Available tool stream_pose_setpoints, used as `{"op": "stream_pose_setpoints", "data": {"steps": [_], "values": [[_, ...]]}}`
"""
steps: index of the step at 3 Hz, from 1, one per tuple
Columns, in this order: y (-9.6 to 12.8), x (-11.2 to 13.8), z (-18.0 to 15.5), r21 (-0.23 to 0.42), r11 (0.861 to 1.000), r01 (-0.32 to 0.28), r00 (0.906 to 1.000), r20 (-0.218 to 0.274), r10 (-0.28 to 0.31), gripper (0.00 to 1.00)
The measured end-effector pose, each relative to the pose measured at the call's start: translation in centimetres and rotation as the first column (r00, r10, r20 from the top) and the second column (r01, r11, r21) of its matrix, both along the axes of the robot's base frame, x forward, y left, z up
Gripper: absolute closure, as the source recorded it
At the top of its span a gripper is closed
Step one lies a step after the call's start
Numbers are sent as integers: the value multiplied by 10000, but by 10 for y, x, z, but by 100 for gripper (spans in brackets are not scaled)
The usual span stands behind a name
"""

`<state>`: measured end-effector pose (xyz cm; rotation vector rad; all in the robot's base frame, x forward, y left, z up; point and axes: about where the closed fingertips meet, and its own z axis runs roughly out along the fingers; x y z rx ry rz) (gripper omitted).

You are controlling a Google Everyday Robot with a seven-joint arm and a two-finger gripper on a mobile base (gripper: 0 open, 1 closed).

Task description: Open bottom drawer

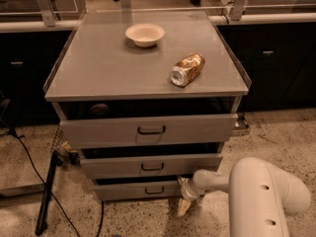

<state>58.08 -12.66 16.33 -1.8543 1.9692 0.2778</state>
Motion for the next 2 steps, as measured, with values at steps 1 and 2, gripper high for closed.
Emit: {"op": "stream_pose_setpoints", "data": {"steps": [1, 2], "values": [[3, -1, -6, -78, 9999, -76, 9993, -363, 73, 0], [4, -4, -8, -69, 10000, 0, 9966, -821, -5, 0]]}}
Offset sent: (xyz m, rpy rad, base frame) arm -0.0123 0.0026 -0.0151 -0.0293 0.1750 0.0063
